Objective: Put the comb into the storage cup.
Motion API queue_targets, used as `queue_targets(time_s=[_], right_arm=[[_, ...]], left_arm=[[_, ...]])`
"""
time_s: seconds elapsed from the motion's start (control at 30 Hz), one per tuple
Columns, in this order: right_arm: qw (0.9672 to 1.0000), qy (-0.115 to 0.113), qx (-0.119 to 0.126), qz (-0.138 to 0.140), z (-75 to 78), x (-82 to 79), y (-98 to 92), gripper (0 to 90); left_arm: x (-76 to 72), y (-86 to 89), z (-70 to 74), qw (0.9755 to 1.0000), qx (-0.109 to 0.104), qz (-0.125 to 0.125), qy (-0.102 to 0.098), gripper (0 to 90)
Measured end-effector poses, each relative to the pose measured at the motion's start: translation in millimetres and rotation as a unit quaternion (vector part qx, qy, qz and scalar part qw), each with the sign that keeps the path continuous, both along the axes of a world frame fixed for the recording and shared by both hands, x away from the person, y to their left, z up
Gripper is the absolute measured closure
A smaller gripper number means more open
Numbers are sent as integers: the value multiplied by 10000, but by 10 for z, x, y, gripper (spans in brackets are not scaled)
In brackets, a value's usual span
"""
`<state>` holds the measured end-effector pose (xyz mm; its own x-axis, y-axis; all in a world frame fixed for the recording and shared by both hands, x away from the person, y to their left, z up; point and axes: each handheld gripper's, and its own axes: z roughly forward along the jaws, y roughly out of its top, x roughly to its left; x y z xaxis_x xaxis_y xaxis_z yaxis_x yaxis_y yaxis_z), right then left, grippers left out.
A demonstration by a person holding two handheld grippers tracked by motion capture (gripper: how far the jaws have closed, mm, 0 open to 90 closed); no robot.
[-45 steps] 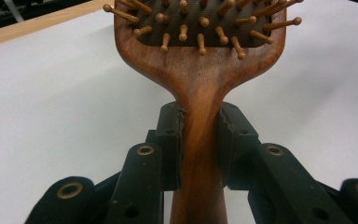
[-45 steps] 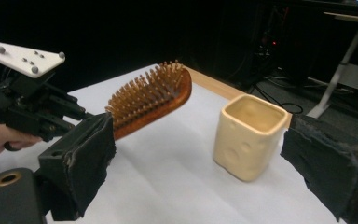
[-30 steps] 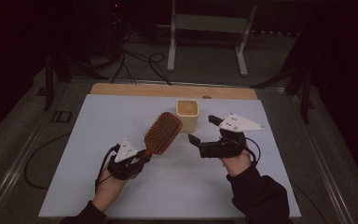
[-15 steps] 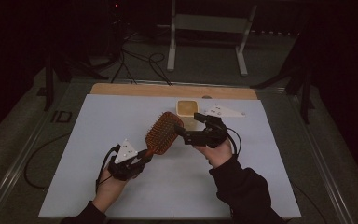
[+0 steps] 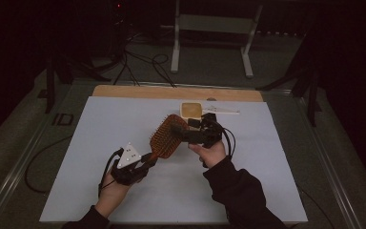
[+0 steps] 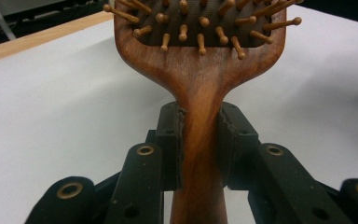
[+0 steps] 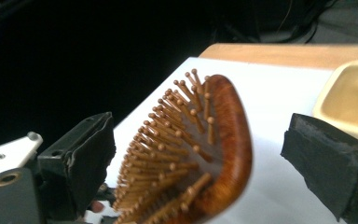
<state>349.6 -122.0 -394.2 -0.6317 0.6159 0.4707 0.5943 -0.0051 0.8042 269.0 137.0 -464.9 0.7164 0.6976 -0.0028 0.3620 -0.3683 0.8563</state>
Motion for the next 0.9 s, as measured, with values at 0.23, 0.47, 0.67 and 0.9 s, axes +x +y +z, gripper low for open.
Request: queue_targets(time_s=[0.23,0.47,0.67,0.9], right_arm=[[9969,594,432,275,-133,53,55,153],[9938,825,644,383,-186,45,84,319],[9919,968,733,377,-218,55,89,395],[9899,1030,879,416,-227,53,54,477]], left_arm=[[-8,-15,7,10000,24,-24,-17,734],[4,-7,-5,10000,-15,-3,11,734],[2,-6,-8,10000,-58,-30,-23,733],[15,-16,-22,9999,-91,-78,13,733]])
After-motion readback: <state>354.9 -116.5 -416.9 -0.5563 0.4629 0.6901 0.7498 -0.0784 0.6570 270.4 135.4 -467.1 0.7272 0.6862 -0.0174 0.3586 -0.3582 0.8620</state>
